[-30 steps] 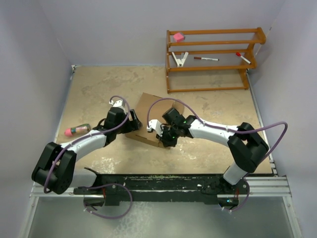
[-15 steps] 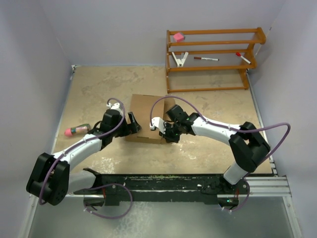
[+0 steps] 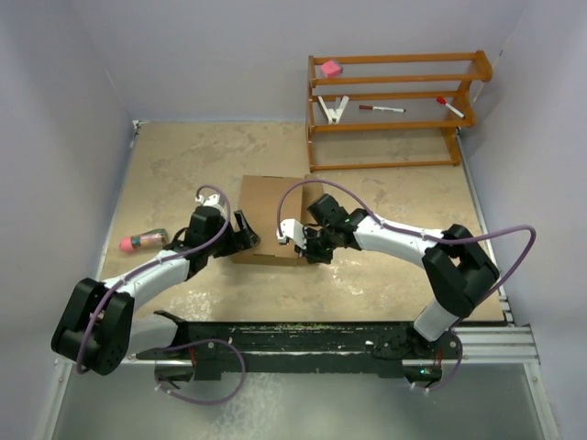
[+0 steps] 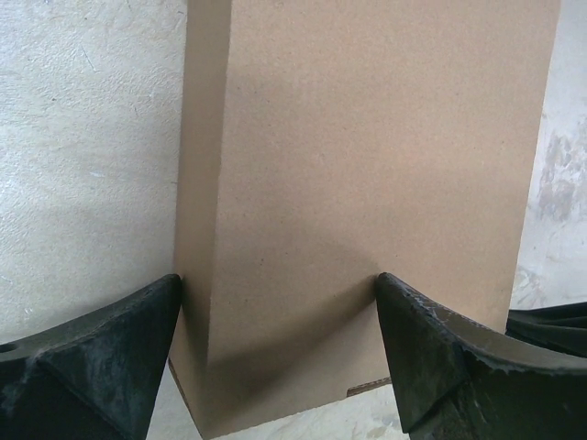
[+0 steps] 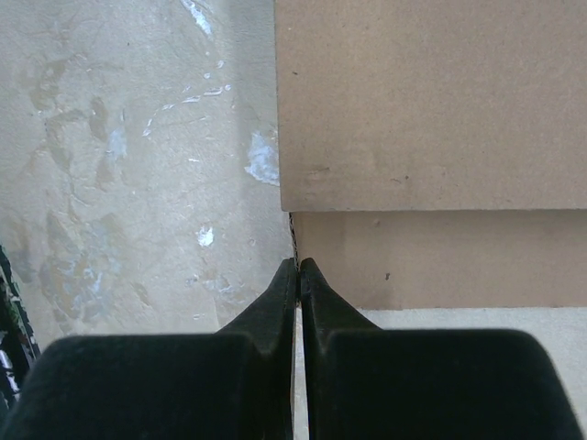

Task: Fold the paper box

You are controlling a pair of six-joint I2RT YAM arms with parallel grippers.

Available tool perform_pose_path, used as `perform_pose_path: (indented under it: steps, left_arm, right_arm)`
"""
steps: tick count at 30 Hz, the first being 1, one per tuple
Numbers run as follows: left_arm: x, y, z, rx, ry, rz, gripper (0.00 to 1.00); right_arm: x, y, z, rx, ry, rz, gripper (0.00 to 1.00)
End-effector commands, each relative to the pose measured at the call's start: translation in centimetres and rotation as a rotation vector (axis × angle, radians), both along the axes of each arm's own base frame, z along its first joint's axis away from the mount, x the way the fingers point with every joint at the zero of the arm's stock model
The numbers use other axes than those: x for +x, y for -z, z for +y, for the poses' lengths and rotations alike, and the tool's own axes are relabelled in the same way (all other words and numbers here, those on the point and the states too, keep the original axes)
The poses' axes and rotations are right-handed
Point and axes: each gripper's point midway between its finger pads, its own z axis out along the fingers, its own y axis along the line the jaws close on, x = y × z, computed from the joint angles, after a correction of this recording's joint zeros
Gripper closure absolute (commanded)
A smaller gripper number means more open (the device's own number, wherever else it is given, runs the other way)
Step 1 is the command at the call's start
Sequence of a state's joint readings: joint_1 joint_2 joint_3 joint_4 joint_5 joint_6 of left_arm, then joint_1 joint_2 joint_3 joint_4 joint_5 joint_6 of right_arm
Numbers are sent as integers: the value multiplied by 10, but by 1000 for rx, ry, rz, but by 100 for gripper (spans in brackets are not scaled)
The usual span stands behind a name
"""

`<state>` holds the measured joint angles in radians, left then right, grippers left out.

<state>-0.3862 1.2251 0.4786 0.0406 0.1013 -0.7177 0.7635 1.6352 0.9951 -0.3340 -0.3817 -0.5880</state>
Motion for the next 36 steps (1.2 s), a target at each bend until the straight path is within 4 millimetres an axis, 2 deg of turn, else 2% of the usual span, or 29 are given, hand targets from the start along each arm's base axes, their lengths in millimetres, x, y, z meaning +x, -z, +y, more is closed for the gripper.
perform_pose_path:
  steps: [1,7,13,20,22,24,28,29,30,36]
  left_arm:
    - [-9,17,5,12,-10,51,13]
    - [-9,17,3,0,0,49,13]
    - [-8,18,-1,-16,12,58,15]
    - [-7,20,-6,-31,30,67,16]
    - [-8,21,-7,-35,34,72,16]
    - [-9,22,-7,-34,37,76,16]
    - [-9,21,-3,-20,23,66,16]
    - [-8,21,-1,-20,18,64,16]
    - [-7,23,0,-23,13,68,16]
    - [-4,23,2,-43,13,69,16]
  right_arm:
    - [7,-9,12,64,-41,-63,100]
    - [4,-13,15,90,-52,-69,100]
    - [2,-15,29,86,-48,-95,100]
    - [6,-27,35,112,21,-94,100]
    - [13,-41,43,148,45,-101,100]
    - [14,-43,43,151,53,-103,100]
    - [10,-37,29,103,-31,-135,100]
    - [5,-26,20,74,-51,-128,100]
    - [9,-22,15,64,-47,-140,100]
    - [2,-3,2,-8,-86,-103,100]
